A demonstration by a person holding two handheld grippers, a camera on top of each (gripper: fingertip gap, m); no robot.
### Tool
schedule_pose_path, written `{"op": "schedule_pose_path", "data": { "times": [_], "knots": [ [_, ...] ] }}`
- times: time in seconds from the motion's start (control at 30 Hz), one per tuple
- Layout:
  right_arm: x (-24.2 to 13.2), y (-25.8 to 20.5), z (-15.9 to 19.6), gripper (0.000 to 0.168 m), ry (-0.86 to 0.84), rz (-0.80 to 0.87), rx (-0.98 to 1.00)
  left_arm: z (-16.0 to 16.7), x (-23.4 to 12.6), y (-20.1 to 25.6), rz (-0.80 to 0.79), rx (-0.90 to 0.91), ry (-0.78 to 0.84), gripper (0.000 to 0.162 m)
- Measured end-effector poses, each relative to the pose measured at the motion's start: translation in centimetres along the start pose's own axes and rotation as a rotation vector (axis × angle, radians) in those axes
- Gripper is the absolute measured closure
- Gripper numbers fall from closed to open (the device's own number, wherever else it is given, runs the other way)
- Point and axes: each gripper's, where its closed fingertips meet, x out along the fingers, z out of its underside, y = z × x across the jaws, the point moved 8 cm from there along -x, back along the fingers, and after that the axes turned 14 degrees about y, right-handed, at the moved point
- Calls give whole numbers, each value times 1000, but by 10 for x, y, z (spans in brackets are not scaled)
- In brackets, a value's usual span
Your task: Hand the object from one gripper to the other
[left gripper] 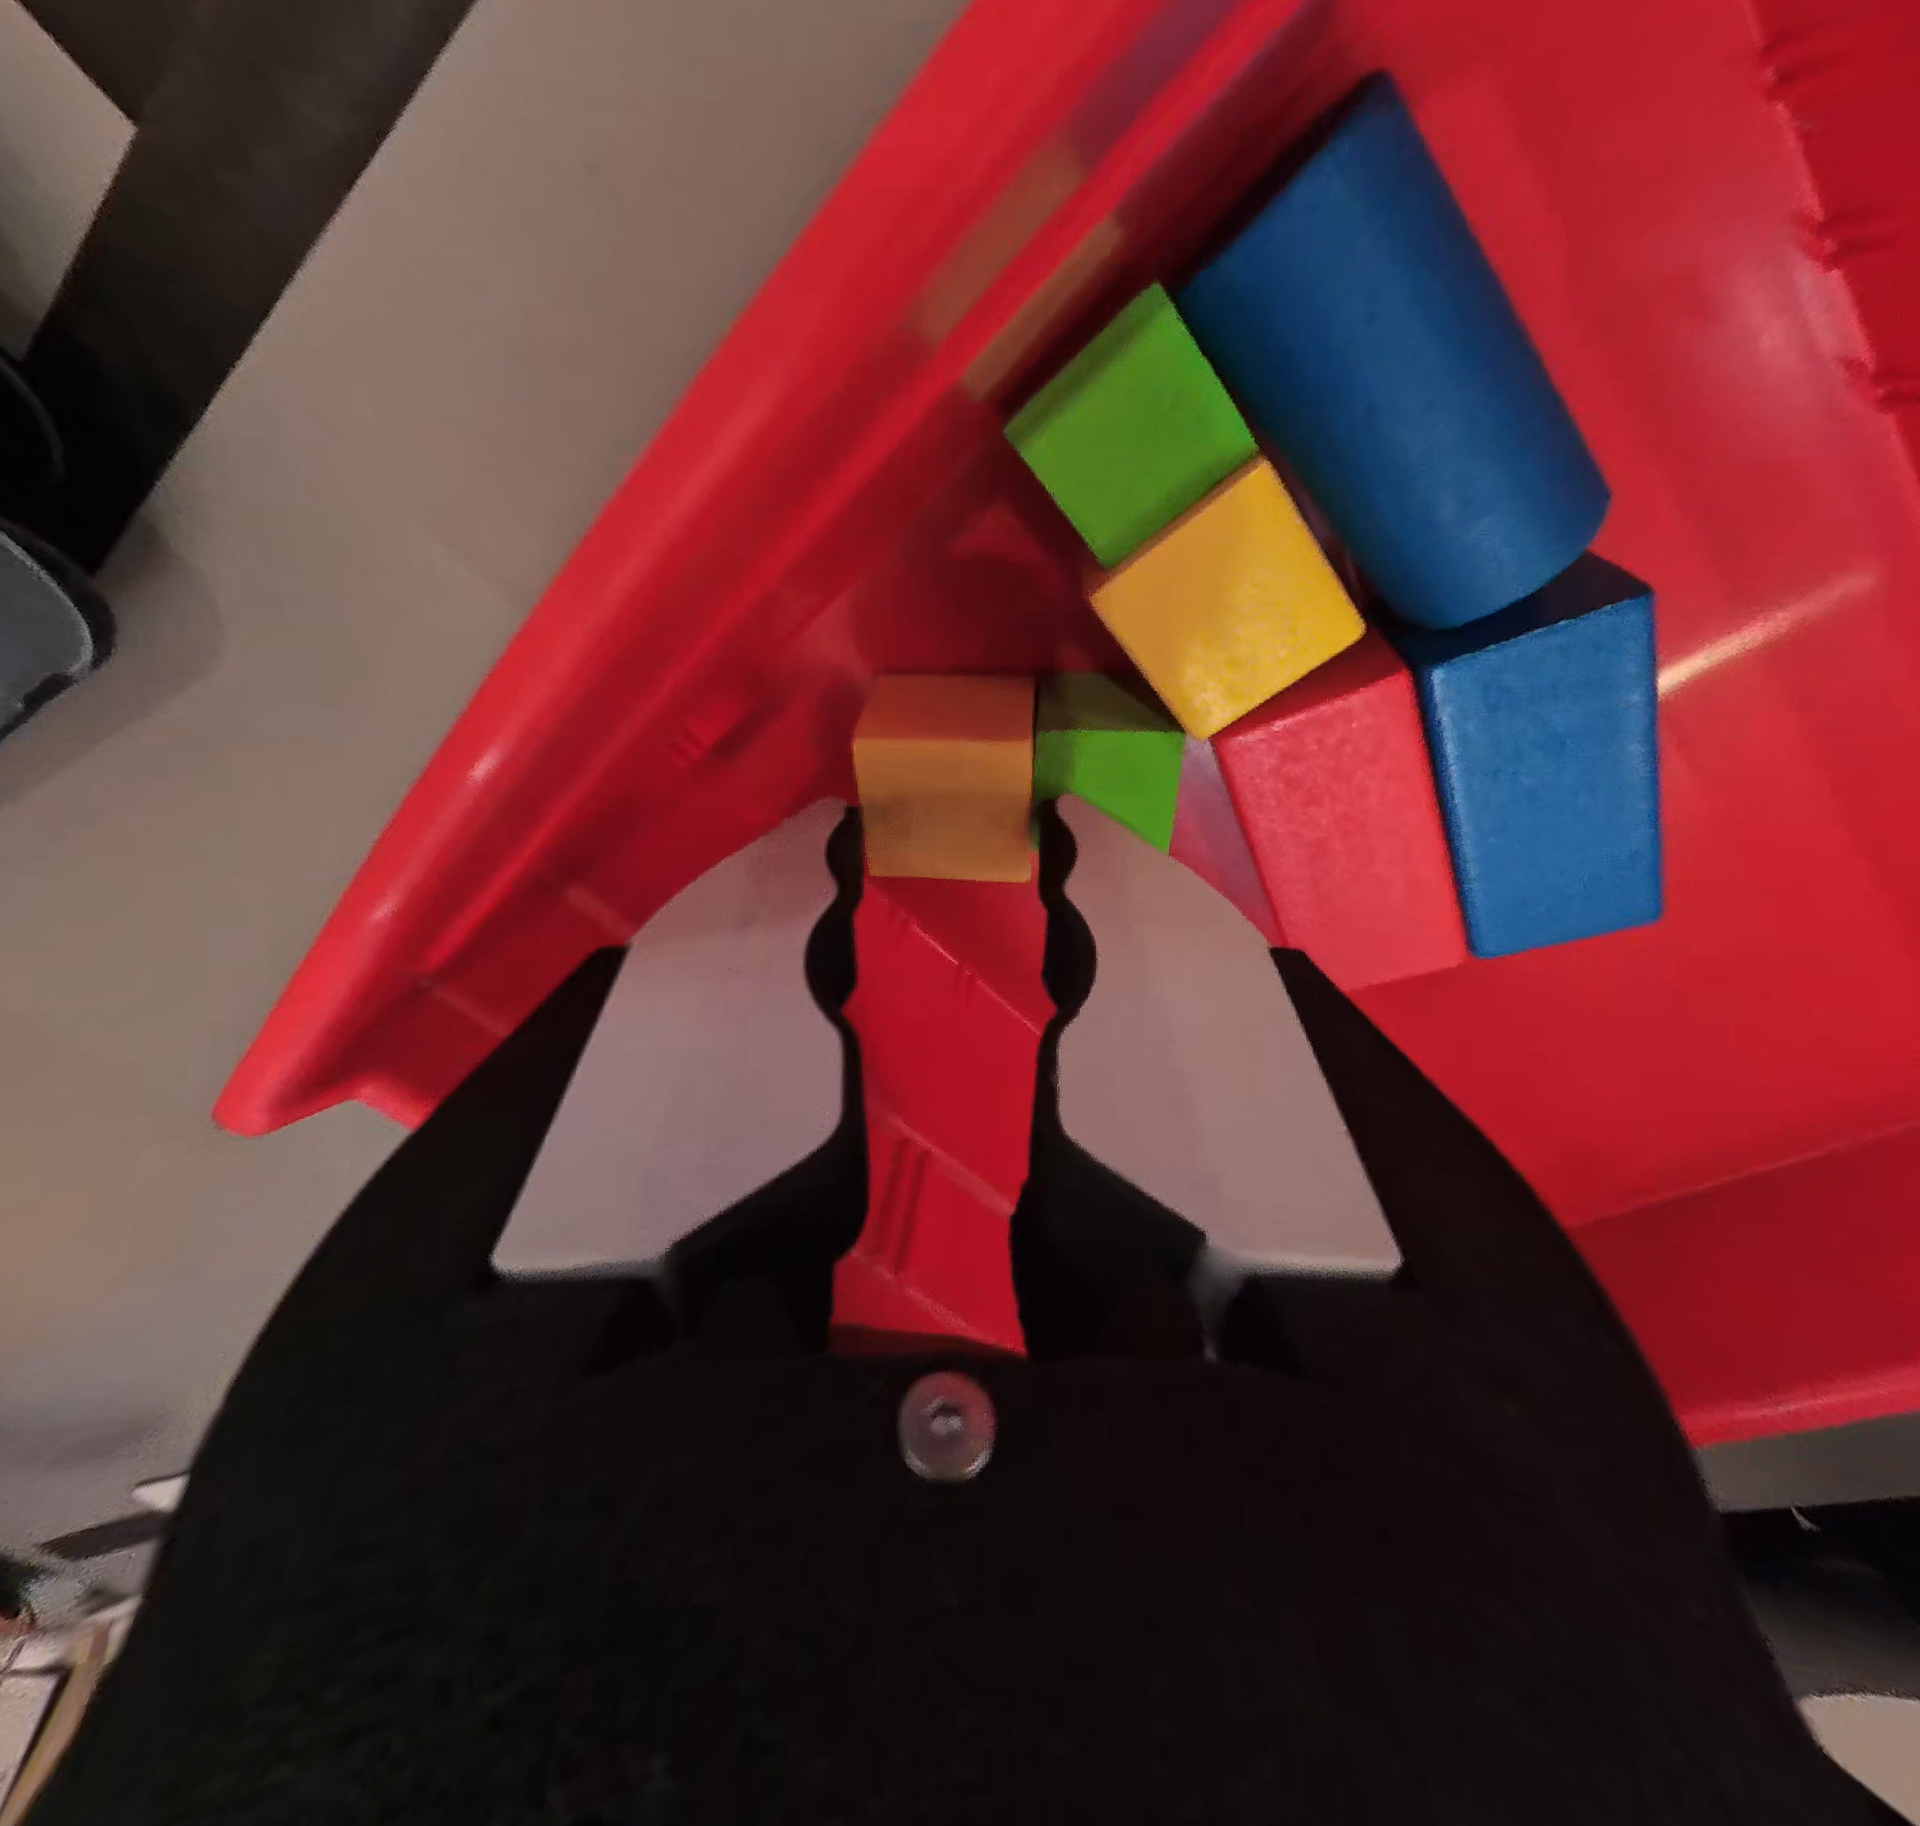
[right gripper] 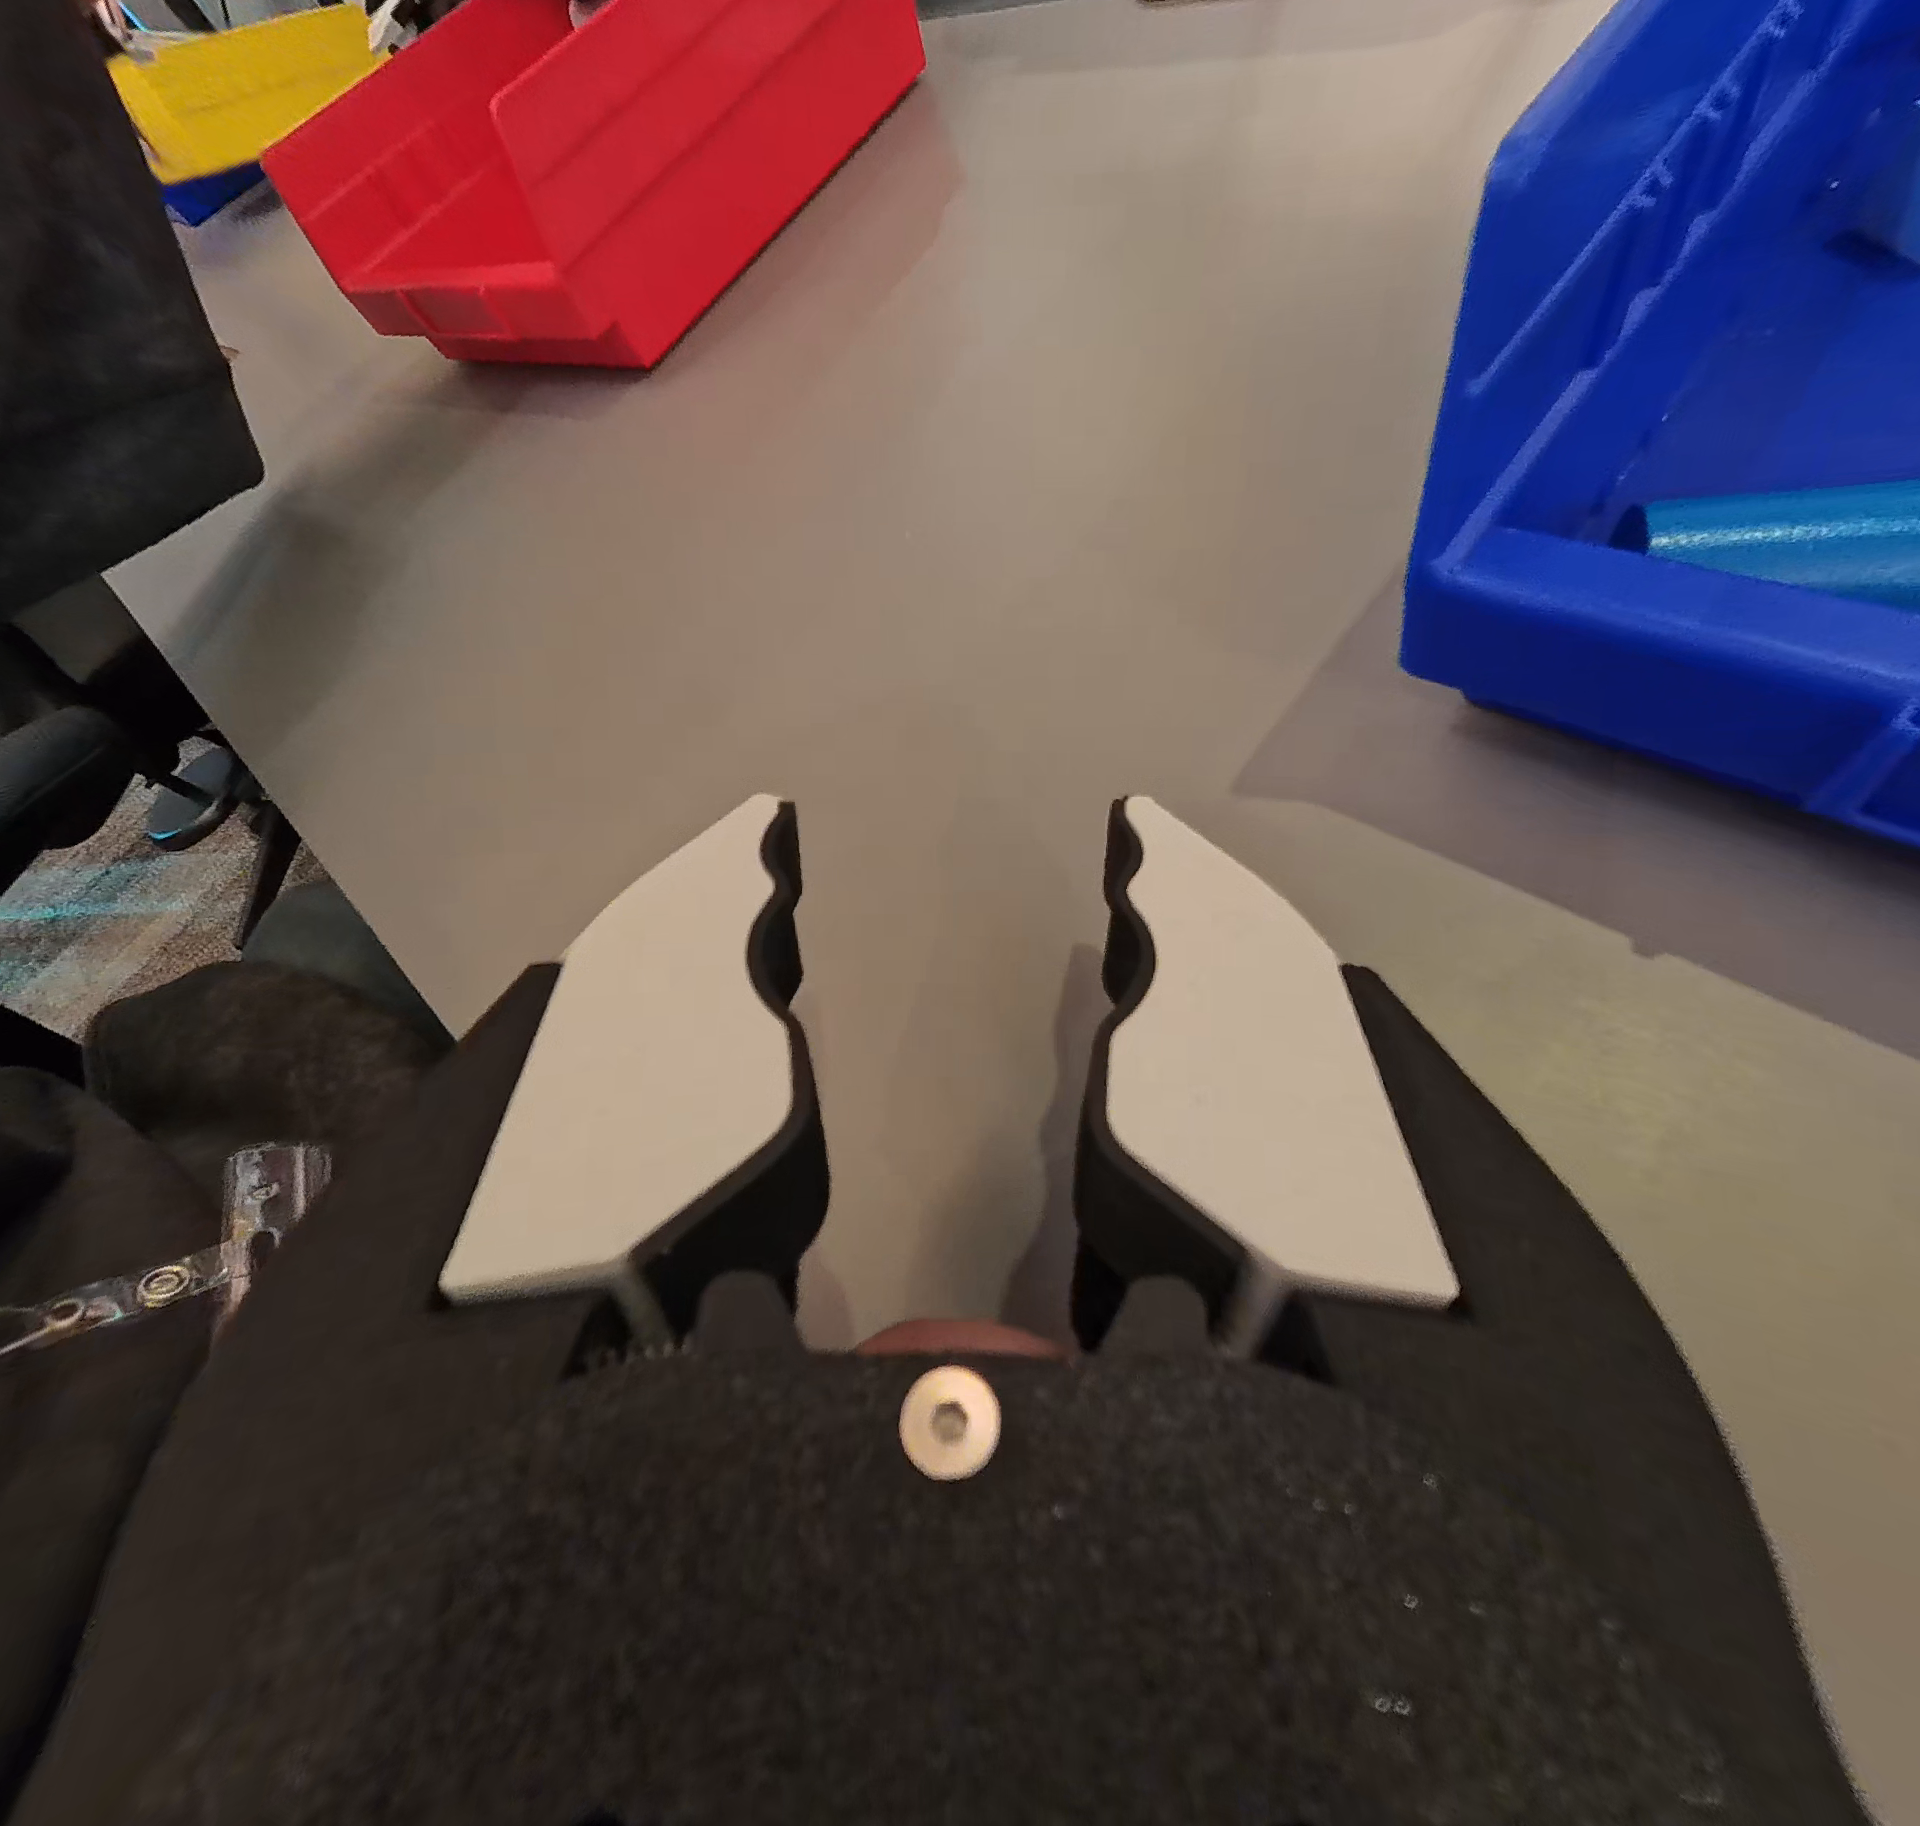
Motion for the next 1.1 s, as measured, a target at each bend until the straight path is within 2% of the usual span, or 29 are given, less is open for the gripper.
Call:
{"op": "schedule_pose_path", "data": {
  "times": [0.37, 0.47, 0.57, 0.7, 0.8, 0.93, 1.1],
  "knots": [
    [-2, -6, -1, 112, -5, -20, -13, 11, -9, 1, 32, -45, 87, 132],
    [-3, -6, -3, 112, 9, -19, -26, 19, -30, 0, 81, -105, 210, 132],
    [-3, -4, -6, 112, 24, -23, -34, 31, -61, 4, 192, -206, 400, 132],
    [9, -4, -25, 110, 121, -60, -148, 44, -103, 35, 442, -286, 731, 132],
    [32, -10, -43, 109, 176, -168, -257, 49, -127, 83, 722, -306, 916, 132],
    [78, -28, -78, 109, 222, -347, -429, 39, -141, 163, 1021, -329, 998, 132],
    [132, -58, -133, 111, 323, -456, -596, 19, -138, 253, 1344, -331, 952, 132]
  ]
}}
